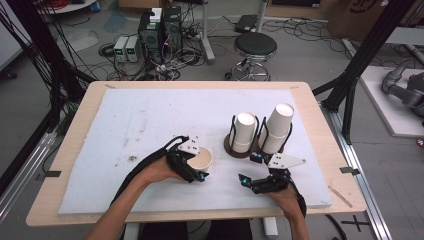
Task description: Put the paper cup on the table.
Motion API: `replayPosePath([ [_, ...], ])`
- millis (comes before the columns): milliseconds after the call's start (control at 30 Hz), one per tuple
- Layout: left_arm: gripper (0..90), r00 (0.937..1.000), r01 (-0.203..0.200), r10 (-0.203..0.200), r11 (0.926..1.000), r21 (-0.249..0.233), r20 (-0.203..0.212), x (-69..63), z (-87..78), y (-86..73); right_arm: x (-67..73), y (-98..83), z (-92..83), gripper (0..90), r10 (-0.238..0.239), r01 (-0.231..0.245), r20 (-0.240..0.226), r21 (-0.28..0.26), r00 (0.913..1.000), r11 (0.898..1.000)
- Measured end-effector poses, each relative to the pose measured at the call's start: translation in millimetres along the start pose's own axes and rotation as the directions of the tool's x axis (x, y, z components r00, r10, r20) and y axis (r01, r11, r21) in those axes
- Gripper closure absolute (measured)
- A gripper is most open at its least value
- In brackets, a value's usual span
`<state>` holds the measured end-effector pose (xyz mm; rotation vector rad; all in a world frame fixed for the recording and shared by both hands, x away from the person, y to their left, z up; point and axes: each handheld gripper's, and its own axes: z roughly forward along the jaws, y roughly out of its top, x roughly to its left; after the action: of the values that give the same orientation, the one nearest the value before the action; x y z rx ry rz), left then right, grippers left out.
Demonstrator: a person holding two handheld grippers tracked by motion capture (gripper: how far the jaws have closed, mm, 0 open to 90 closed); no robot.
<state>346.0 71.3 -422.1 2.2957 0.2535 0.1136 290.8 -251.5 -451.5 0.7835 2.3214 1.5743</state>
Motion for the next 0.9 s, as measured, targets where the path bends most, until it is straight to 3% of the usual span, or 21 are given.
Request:
replayPosePath([
  [267, 16.5, 0.9984, 0.056, -0.056, 0.9979, -0.031, -0.008, 2.0, -1.5, -17.9, -0.3, 0.1, 0.3, 15.6, 0.003, -0.003, 0.0, 0.003, 1.0, 1.0],
  [567, 15.8, 0.998, 0.062, -0.063, 0.9976, -0.03, -0.005, 0.9, -1.8, -21.2, 0.2, 0.2, 0.5, 15.6, 0.003, -0.003, 0.0, 0.005, 1.0, 1.0],
  [900, 15.5, 0.9962, 0.077, -0.081, 0.9905, -0.114, -0.032, -7.4, -26.0, -38.3, -0.1, 0.6, 1.3, 15.6, 0.006, -0.006, -0.003, 0.016, 1.0, 1.0],
])
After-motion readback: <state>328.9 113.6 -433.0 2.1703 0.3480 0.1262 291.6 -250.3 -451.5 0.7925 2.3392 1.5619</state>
